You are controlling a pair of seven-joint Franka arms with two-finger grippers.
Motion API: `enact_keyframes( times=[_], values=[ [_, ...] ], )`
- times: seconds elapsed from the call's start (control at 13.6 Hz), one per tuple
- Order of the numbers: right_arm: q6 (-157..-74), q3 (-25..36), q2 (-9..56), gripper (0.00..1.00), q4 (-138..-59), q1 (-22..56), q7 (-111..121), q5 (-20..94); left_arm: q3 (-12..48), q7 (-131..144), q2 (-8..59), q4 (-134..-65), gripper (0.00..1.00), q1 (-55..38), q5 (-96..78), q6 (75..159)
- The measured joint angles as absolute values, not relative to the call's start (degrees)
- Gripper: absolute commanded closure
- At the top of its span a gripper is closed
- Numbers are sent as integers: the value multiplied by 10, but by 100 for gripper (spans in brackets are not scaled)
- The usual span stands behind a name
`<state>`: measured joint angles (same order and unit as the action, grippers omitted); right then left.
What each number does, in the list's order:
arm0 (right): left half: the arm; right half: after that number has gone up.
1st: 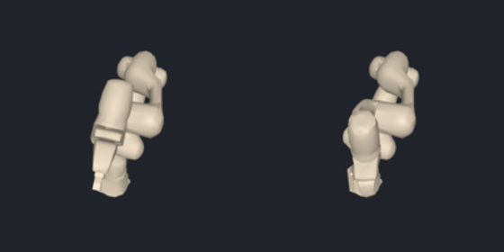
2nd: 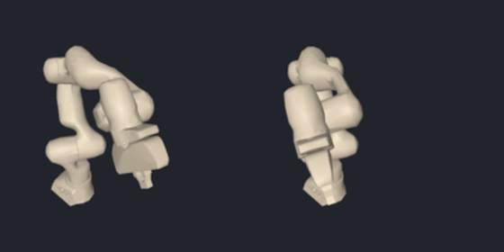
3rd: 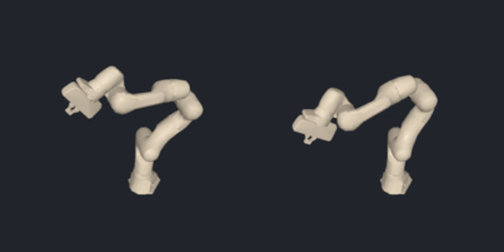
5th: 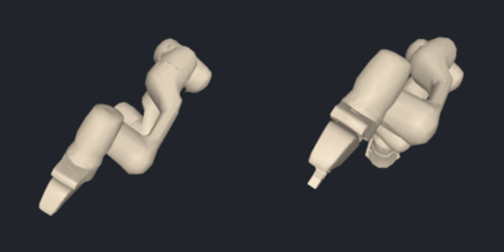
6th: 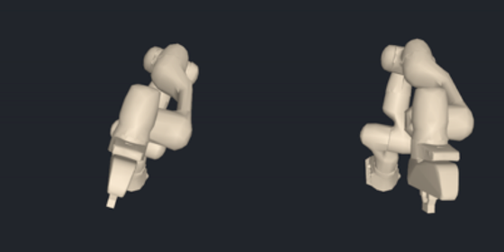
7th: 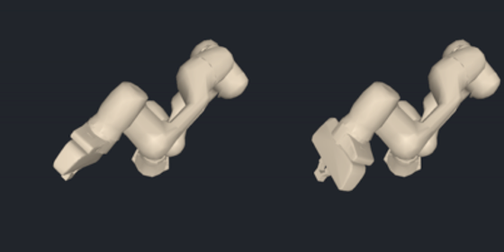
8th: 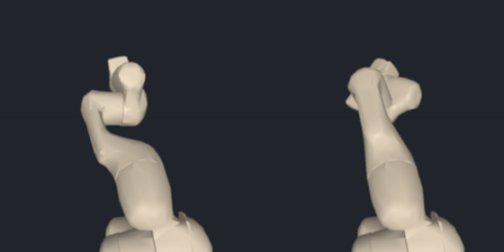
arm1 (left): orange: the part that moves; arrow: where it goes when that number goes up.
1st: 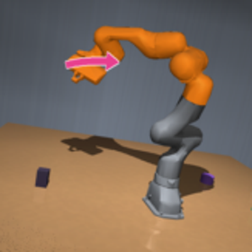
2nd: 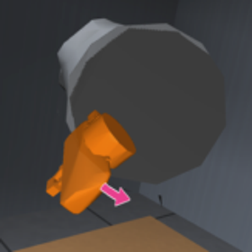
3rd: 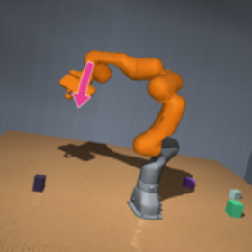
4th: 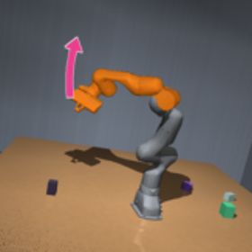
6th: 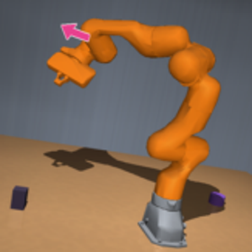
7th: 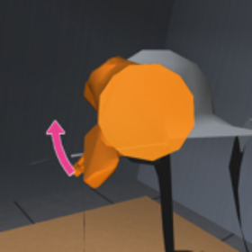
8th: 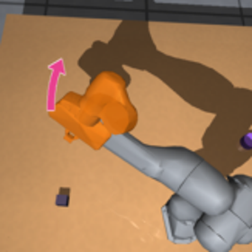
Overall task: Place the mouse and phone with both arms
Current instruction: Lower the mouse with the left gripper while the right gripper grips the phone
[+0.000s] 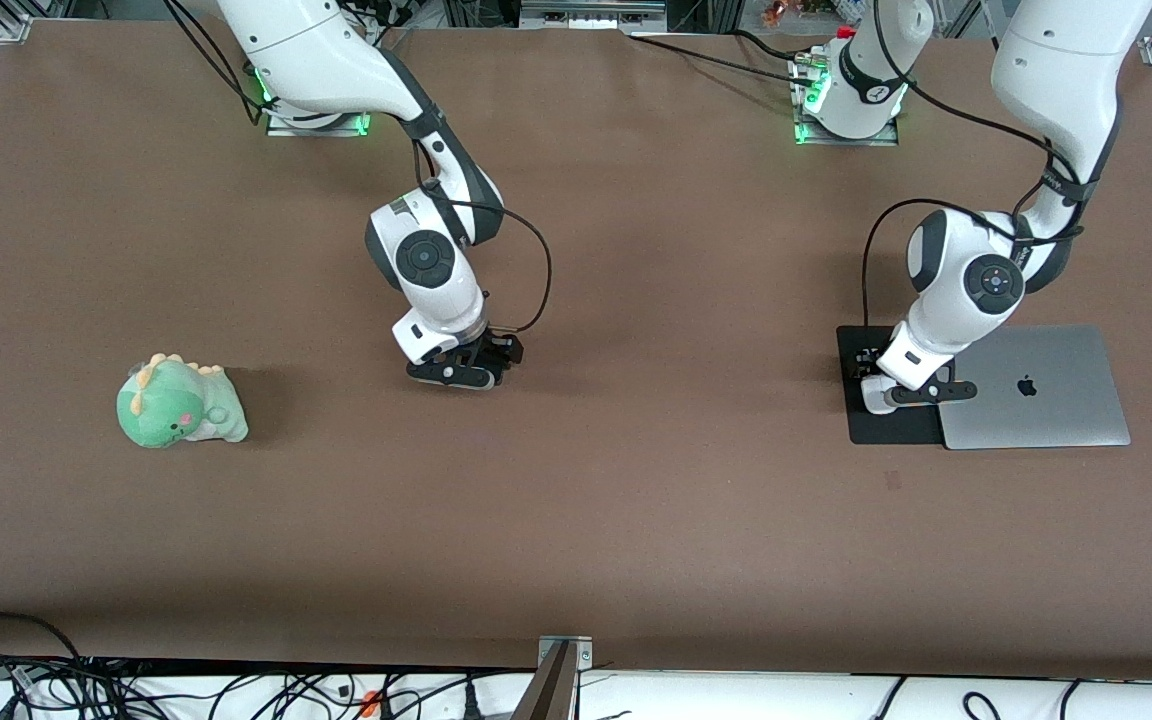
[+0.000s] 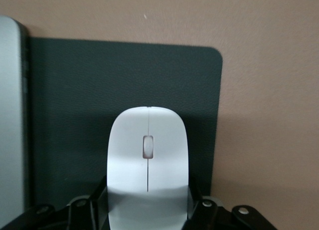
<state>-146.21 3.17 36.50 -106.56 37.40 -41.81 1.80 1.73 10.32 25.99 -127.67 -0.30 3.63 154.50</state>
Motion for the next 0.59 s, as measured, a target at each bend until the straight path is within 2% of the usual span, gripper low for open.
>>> enact_keyframes(
  times=[0.15,0.37,0.59],
  values=[
    [-1470,49,373,0,-1067,395,-420,17,17,100,261,-1274,0,-2,36,1549],
    [-1487,66,379,23,-1073,414,-421,17,16,80,240,-1253,0,-1,36,1523],
    [-1484,67,372,77,-1074,416,-421,17,15,71,184,-1194,0,4,36,1398]
  ],
)
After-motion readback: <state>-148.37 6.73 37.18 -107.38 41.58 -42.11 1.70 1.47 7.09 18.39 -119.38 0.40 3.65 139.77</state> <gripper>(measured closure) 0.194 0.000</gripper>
